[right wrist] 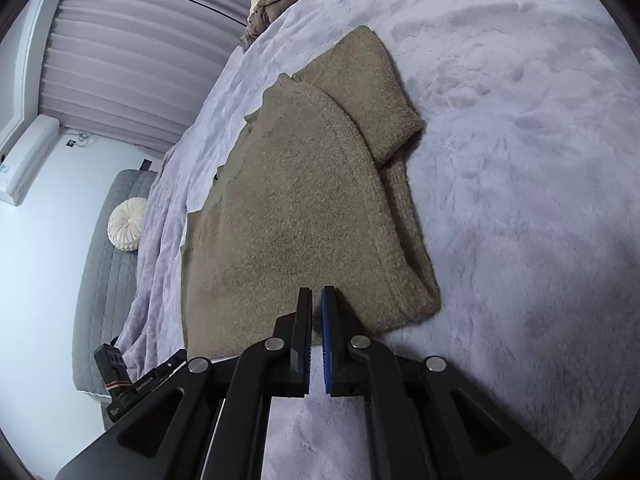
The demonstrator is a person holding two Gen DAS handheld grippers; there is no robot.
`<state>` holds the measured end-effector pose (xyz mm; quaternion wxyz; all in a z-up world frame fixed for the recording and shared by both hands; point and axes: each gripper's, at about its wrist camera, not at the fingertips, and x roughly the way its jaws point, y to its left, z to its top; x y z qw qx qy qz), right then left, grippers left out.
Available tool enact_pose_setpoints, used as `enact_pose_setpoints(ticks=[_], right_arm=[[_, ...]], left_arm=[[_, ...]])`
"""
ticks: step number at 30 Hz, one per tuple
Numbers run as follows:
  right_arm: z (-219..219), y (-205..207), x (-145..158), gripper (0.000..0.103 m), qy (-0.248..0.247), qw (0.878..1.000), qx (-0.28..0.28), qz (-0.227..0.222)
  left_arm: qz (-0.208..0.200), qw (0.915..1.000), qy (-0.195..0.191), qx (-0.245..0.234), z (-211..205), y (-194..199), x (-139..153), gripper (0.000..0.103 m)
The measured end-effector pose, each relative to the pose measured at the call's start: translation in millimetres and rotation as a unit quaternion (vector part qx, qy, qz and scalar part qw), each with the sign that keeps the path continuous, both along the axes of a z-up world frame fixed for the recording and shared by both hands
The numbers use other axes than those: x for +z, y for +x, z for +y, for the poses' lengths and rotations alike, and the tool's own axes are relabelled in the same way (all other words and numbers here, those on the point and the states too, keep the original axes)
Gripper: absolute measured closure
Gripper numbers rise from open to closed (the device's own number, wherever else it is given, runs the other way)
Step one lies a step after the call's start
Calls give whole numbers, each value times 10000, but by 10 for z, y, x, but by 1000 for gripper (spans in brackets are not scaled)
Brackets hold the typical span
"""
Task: Fold small clothes
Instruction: 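Open both grippers and lift them away from the sweater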
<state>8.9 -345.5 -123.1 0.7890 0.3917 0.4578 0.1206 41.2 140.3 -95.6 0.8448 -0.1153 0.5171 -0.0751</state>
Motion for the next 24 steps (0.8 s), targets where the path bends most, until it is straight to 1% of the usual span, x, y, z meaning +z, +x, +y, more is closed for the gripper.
enact_pose_setpoints(ticks=[4,5,6,7,8,10,11,12,13,14,15,16,20,22,24], right_arm=[[139,-117,79,92,-131,9999,90,-8],[171,-141,81,91,-133,9998,115,8],[218,-161,85,88,-139,9998,146,28],[253,-186,85,83,-154,9997,167,49],[291,-207,88,80,-171,9997,176,63],[353,-249,100,66,-162,9997,187,59],[374,-275,111,63,-158,9997,192,45],[388,-301,127,61,-163,9997,196,38],[403,-325,138,61,-164,9997,202,40],[420,-343,146,60,-154,9997,205,52],[439,-353,150,58,-142,9997,209,66],[456,-366,156,55,-129,9997,214,71],[553,-405,174,52,-117,9995,268,98],[609,-419,186,41,-115,9994,300,113],[674,-441,217,37,-113,9994,330,84]], left_arm=[[-73,9996,248,69,-32,-109,42,96],[-78,9996,261,71,-38,-138,39,96],[-70,9997,242,74,-32,-165,33,96],[-51,9997,214,74,-29,-185,24,96],[-32,9998,175,74,-29,-210,12,96],[-43,9999,94,77,-20,-298,-1,96],[-57,9999,95,72,-17,-341,-5,96],[-66,9999,129,68,-15,-386,-10,78],[-64,9998,159,79,-19,-413,-12,52],[-71,9996,209,161,-9,-451,-6,0],[-225,9989,271,322,14,-509,30,1],[-317,9986,284,326,24,-544,54,1],[-285,9985,199,412,94,-596,44,1],[-225,9990,61,376,122,-601,20,1],[-152,9989,-12,435,164,-612,-12,1]])
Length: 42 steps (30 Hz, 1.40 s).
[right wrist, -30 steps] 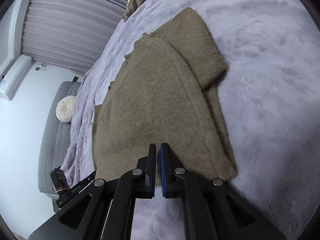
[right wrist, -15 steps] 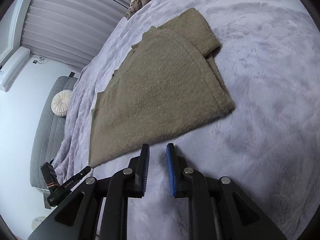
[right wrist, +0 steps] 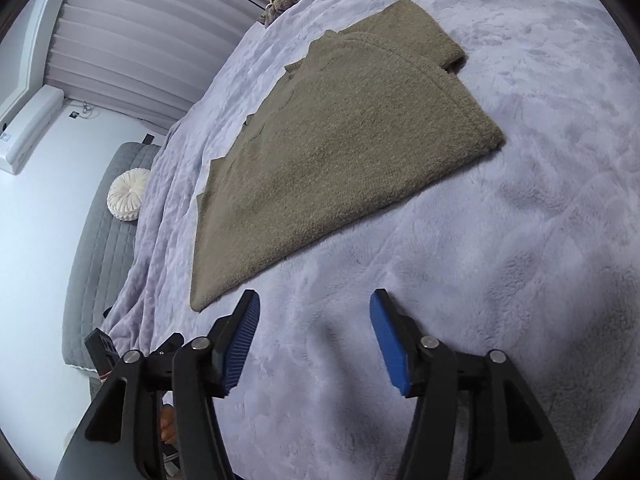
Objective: Fold small clothes
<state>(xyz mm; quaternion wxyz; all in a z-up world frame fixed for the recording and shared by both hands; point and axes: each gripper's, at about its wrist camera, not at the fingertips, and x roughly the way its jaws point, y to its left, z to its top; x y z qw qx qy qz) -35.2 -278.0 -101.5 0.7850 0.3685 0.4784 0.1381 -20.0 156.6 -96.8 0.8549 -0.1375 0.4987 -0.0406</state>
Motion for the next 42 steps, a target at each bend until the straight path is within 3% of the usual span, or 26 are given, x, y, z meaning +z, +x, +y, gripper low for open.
enact_pose_setpoints(ticks=[2,5,8,12,17,26,27,29,30,37,39,42], right_arm=[[58,-6,14,36,73,10000,52,-5],[151,-7,9,21,245,9996,143,1],[255,-11,-1,20,382,9989,272,-25],[480,29,24,0,444,9971,607,-110],[852,332,126,0,180,9934,1130,-63],[1823,1556,496,1,-1100,9794,1679,-201],[1934,1715,516,8,-1148,9788,1680,-243],[2146,1983,523,57,-1324,9750,1759,-285],[2260,2126,504,92,-1522,9716,1791,-262],[2768,2715,125,93,-2002,9633,1788,-49],[2918,2769,-21,93,-2112,9586,1907,102],[3074,2698,-30,93,-2137,9500,2275,-55]], left_arm=[[72,9999,-96,83,54,-39,-32,1],[144,9990,-403,103,105,-95,-78,1],[75,9985,-525,160,140,-136,-69,1],[-122,9986,-476,174,173,-106,-12,1],[-457,9968,-567,332,285,145,78,1],[-541,9931,-886,538,408,397,-116,1],[-554,9928,-915,543,426,391,-137,1],[-580,9918,-995,550,460,382,-194,1],[-586,9915,-1024,551,472,383,-218,1],[-697,9933,-808,453,404,402,-309,1],[-697,9934,-793,451,405,407,-318,1],[-719,9925,-872,464,427,402,-318,1]])
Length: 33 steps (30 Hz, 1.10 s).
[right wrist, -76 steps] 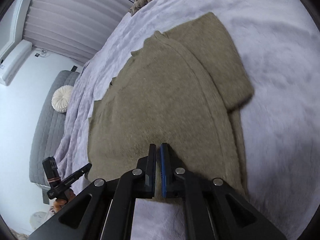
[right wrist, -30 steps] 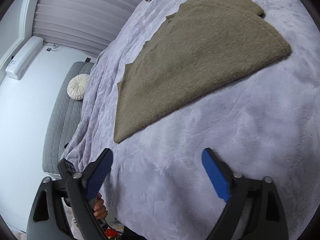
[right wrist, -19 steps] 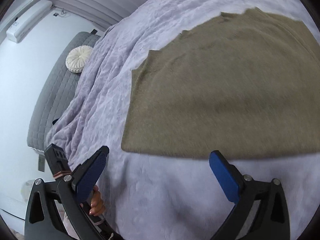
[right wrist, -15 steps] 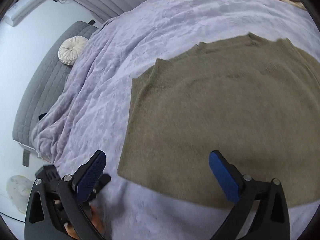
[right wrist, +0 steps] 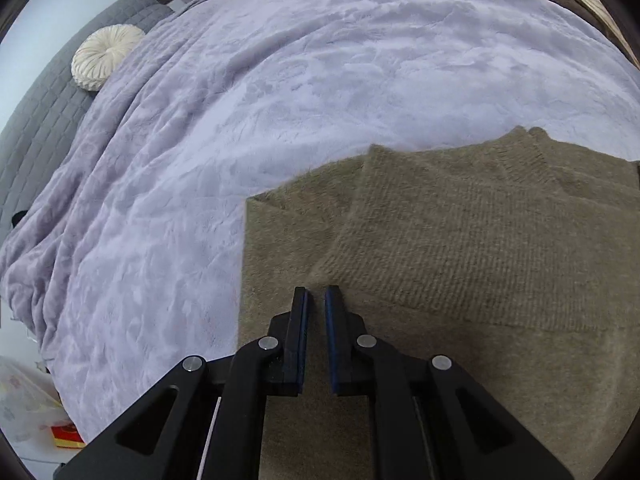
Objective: Fold small clothes
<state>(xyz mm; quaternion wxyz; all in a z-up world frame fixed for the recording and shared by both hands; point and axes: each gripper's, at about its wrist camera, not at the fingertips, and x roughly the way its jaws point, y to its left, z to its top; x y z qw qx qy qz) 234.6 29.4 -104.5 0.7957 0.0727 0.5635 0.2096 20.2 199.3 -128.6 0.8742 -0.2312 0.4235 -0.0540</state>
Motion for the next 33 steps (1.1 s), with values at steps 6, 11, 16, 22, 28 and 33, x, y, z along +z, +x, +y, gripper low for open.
enact_pose_setpoints(ticks=[6,11,16,22,28,33], right_arm=[[-175,-370,269,93,449,9986,258,-67],[-646,-939,356,93,821,9965,113,114],[-1174,-1461,285,57,1347,9898,-273,374],[-1599,-1932,147,48,1848,9785,-771,502],[-1723,-2069,14,48,2103,9698,-1044,655],[-1676,-2055,-92,48,2337,9625,-1096,832]], left_arm=[[85,9999,129,-21,-40,2,11,1],[233,9992,323,-43,-84,34,63,1],[344,9983,461,-103,-145,37,156,1],[427,9969,643,-117,-222,-5,263,1],[480,9950,824,-280,-341,-32,331,1],[467,9974,369,-397,-255,-22,367,1]])
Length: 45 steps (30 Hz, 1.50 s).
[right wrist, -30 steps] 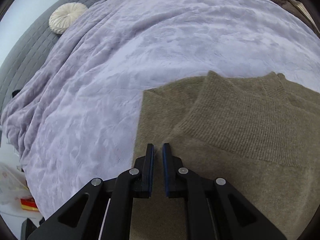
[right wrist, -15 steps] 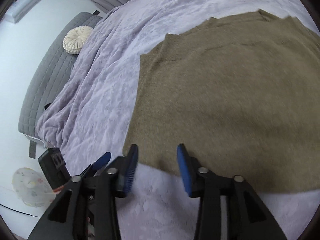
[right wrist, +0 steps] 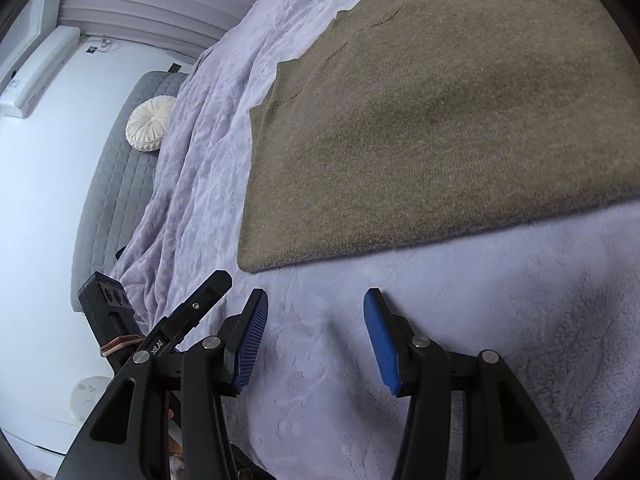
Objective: Fold small clothes
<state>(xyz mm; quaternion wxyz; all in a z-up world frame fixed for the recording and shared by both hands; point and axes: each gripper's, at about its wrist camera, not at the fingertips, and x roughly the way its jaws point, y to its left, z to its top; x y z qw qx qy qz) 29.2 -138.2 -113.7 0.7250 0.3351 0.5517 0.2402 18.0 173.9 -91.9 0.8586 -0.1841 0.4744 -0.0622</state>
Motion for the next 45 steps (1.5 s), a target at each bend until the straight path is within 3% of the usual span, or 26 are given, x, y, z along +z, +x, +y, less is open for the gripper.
enact_pose_setpoints(ticks=[5,14,15,16,17,20,24,26,31,34,35,37,39,41,43,45], right_arm=[[75,109,-167,48,628,9971,-380,215],[301,413,-343,49,1055,9870,-1193,233],[310,452,-343,60,1126,9861,-1197,237],[329,512,-322,86,1150,9866,-1134,224],[334,542,-274,94,1150,9872,-1091,194],[275,627,11,94,1218,9878,-939,-247],[218,670,334,94,1240,9869,-756,-697],[211,673,367,94,1245,9872,-681,-734],[286,617,213,94,966,9924,-466,-605],[325,550,-11,90,714,9974,-5,-94],[347,523,-70,90,562,9980,245,124],[358,440,-64,90,213,9959,830,281],[299,339,113,90,-176,9922,1235,-25],[146,327,378,90,-428,9896,1277,-507],[-119,423,603,90,-738,9898,802,-921],[-381,645,677,90,-1172,9872,192,-1060]], left_arm=[[48,9937,-1101,184,260,55,-26,1],[460,9733,-2248,44,343,406,-300,1],[465,9705,-2364,-5,336,462,-304,1],[467,9680,-2464,-74,328,520,-307,1],[485,9649,-2576,-169,323,602,-315,1],[554,9561,-2859,-343,311,884,-358,1],[721,9329,-3475,-611,209,1381,-443,1],[759,9333,-3448,-651,126,1585,-438,1],[835,9509,-2882,-756,-170,1855,-364,2],[973,9683,-2124,-883,-338,1898,-384,34],[1047,9731,-1839,-906,-383,1908,-404,49],[1030,9778,-1528,-995,-386,1894,-423,61],[976,9782,-1526,-1018,-345,1884,-400,72],[937,9787,-1523,-1008,-300,1877,-352,77],[842,9809,-1431,-1014,-293,1858,-266,78],[717,9830,-1324,-1050,-343,1839,-141,79]])
